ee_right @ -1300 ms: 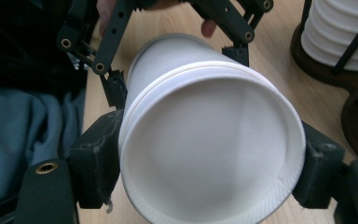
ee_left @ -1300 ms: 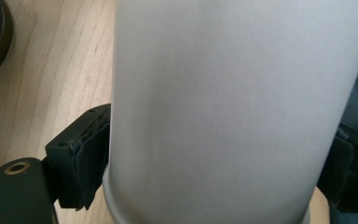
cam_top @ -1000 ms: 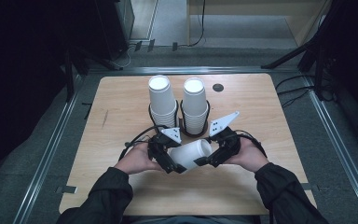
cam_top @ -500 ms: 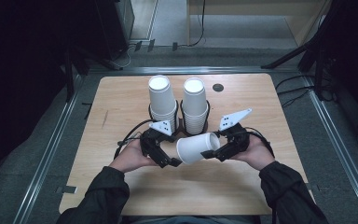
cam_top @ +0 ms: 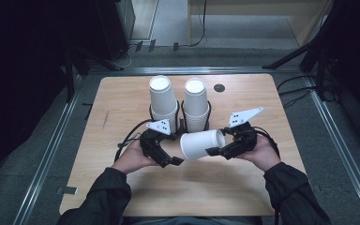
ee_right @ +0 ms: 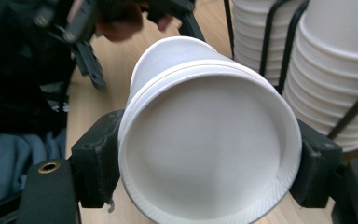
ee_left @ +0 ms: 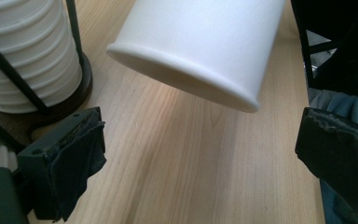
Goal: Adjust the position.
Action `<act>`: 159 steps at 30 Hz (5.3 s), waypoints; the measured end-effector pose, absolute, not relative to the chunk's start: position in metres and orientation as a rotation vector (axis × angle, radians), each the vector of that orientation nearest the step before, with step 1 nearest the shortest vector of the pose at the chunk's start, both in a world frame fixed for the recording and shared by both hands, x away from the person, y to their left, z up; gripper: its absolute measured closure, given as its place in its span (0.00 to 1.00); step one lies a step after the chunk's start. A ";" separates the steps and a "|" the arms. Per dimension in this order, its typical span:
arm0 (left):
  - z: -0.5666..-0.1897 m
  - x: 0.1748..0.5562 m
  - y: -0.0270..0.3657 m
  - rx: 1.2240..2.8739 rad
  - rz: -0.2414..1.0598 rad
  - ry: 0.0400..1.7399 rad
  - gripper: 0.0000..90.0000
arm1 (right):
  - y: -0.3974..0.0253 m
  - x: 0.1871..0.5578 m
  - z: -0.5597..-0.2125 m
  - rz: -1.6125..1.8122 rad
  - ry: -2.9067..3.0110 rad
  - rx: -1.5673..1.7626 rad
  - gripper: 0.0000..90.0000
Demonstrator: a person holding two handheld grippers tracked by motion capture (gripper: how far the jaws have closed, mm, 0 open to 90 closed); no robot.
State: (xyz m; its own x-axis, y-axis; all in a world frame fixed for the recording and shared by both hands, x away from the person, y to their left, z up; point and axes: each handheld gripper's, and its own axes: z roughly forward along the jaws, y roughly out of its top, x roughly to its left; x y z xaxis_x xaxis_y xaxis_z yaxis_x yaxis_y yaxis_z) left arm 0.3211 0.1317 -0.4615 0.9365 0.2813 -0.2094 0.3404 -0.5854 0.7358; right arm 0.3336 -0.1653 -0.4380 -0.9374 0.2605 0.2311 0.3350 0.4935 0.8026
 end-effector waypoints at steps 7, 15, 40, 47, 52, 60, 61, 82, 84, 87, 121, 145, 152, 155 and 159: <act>-0.464 0.322 0.130 2.192 -0.111 0.431 0.02 | -0.162 0.331 -0.431 -1.524 -2.577 -0.493 0.27; -0.464 0.320 0.122 2.172 -0.131 0.393 0.01 | -0.152 0.328 -0.427 -1.568 -2.503 -0.432 0.27; -0.452 0.315 0.120 2.239 -0.126 0.330 0.18 | -0.146 0.323 -0.431 -1.528 -2.530 -0.390 0.18; -0.448 0.317 0.127 2.288 -0.093 0.376 0.18 | -0.150 0.324 -0.435 -1.505 -2.565 -0.373 0.18; -0.448 0.322 0.132 2.332 -0.094 0.397 0.17 | -0.154 0.324 -0.441 -1.470 -2.630 -0.380 0.21; -0.449 0.326 0.133 2.351 -0.069 0.398 0.17 | -0.157 0.323 -0.447 -1.419 -2.724 -0.398 0.21; -0.449 0.326 0.132 2.361 -0.068 0.402 0.17 | -0.158 0.323 -0.447 -1.408 -2.730 -0.401 0.21; -0.478 0.333 0.093 2.570 -0.184 0.349 0.17 | -0.151 0.317 -0.459 -1.268 -2.834 -0.367 0.20; -0.479 0.332 0.091 2.573 -0.192 0.344 0.17 | -0.147 0.317 -0.461 -1.248 -2.859 -0.347 0.20; -0.479 0.332 0.089 2.581 -0.192 0.337 0.17 | -0.140 0.316 -0.466 -1.201 -2.878 -0.324 0.20; -0.468 0.327 0.104 2.473 -0.116 0.348 0.10 | -0.121 0.317 -0.464 -1.183 -2.907 -0.221 0.25; -0.453 0.334 0.137 2.247 -0.143 0.455 0.10 | -0.155 0.324 -0.450 -1.385 -2.783 -0.351 0.25; -0.450 0.331 0.132 2.167 -0.204 0.440 0.10 | -0.157 0.324 -0.448 -1.443 -2.734 -0.332 0.25; -0.449 0.328 0.125 2.171 -0.193 0.419 0.10 | -0.154 0.323 -0.447 -1.464 -2.720 -0.318 0.25; -0.449 0.326 0.118 2.168 -0.197 0.401 0.09 | -0.150 0.321 -0.448 -1.454 -2.722 -0.290 0.25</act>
State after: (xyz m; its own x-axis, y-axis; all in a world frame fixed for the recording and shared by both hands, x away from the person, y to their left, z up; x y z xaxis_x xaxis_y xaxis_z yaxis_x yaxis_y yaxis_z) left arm 0.3262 0.1178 -0.4491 0.9348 0.2128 -0.2844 0.3552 -0.5469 0.7582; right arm 0.3208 -0.1501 -0.4482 -0.9816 0.1448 0.1243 0.1838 0.5425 0.8197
